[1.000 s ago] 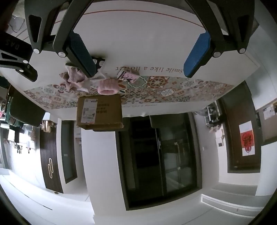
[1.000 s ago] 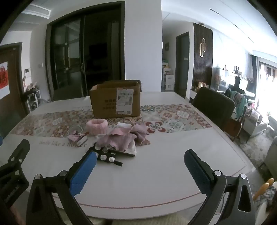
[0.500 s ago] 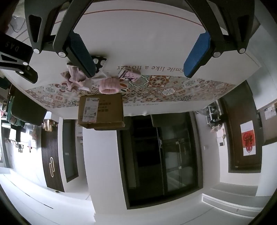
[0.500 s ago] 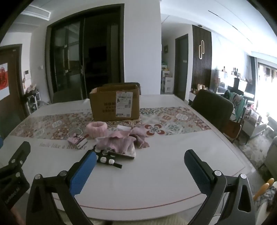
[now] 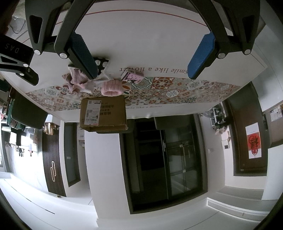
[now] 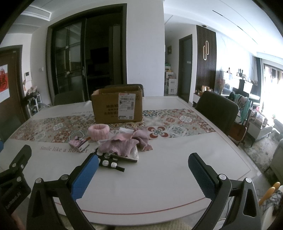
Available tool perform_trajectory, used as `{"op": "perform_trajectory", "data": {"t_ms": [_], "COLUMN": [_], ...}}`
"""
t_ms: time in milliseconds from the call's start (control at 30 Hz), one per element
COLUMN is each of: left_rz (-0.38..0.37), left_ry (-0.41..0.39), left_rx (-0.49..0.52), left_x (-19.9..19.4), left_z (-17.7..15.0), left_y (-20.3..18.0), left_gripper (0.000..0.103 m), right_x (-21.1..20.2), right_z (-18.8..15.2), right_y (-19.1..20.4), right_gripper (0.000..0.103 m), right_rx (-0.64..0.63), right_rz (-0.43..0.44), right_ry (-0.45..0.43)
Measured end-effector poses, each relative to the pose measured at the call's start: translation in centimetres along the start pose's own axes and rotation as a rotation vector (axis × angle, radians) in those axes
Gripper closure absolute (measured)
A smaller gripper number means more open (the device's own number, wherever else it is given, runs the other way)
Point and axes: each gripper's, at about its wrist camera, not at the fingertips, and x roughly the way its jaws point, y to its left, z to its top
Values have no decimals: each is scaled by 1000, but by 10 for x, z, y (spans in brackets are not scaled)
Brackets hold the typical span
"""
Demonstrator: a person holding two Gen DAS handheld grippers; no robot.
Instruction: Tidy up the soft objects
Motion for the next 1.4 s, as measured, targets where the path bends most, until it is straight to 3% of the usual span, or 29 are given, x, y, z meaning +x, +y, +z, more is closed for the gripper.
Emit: {"op": "perform_trajectory", "data": {"t_ms": [1400], "left_rz": [8], "left_ry": [-11], "left_rx": [5], "left_x": [0], "left_z": [1], "left_y": [-4], "left_gripper": [0], "right_x": [0], "right_z": [0], "right_y": [0], "right_gripper": [0], "right_rx": [3], "right_rz": [0], "right_ry": [0]}}
